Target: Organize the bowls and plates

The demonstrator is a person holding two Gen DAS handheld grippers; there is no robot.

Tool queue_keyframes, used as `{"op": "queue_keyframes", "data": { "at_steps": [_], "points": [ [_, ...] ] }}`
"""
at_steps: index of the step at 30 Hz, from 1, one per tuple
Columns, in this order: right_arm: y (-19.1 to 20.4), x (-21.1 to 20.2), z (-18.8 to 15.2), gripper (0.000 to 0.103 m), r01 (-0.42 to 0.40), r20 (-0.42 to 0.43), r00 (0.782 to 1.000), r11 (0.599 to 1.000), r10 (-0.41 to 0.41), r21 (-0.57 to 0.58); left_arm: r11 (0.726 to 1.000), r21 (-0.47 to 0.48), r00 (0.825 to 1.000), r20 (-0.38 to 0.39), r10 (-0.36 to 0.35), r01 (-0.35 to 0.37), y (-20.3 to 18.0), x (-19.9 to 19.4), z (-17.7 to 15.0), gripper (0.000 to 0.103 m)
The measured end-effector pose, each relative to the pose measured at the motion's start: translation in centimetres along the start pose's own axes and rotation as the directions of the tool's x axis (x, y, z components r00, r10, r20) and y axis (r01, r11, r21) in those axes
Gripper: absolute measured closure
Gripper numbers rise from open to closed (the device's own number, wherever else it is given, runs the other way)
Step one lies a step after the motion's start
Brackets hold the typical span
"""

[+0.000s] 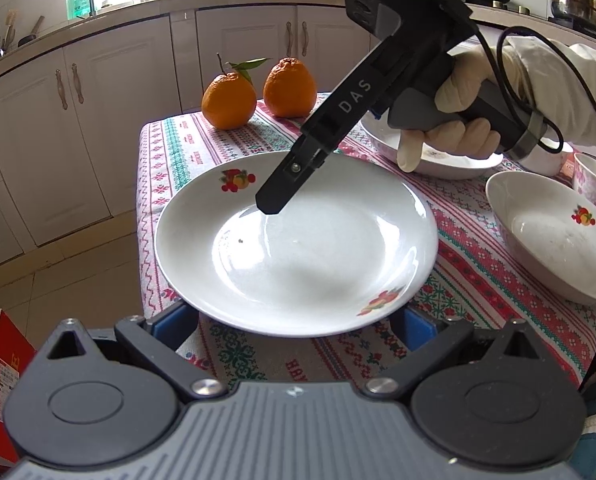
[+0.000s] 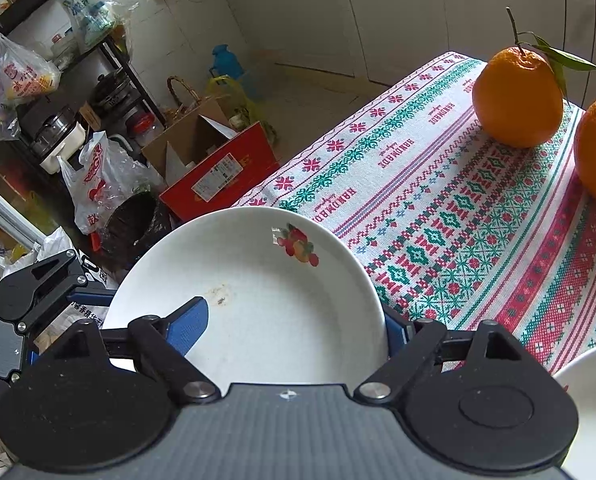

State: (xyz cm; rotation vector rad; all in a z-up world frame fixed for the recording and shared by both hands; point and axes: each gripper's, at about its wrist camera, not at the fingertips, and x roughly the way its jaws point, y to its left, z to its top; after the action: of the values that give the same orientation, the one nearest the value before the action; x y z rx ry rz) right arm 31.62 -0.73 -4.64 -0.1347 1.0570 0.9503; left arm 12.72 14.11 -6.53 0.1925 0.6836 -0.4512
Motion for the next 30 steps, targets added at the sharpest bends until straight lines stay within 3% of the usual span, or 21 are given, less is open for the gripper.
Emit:
{"op": "queue_keyframes", "data": {
  "at_steps": [5, 18, 30],
  "points": [
    [0.3, 0.0, 0.0, 0.000, -0.012, 0.003, 1.000, 1.000, 0.012, 0.004, 1.000, -0.006, 1.000, 0.007, -0.007, 0.007, 0.0, -0.3, -0.1, 0.002],
    [2.3, -4.1, -2.3, 0.000, 0.109, 0.045, 0.993, 0.994, -0.108, -0.025, 0.999, -0.039, 0.999, 0.042, -0.004, 0.005, -1.7, -3.4, -0.5, 0.001],
    [6.5, -10.2, -10.3, 0.000, 0.178, 0.156, 0.970, 0.981, -0.188, 0.072, 0.996, -0.089, 0.998, 0.063, -0.016, 0.021, -5.5, -5.5, -1.8, 0.001]
  ]
}}
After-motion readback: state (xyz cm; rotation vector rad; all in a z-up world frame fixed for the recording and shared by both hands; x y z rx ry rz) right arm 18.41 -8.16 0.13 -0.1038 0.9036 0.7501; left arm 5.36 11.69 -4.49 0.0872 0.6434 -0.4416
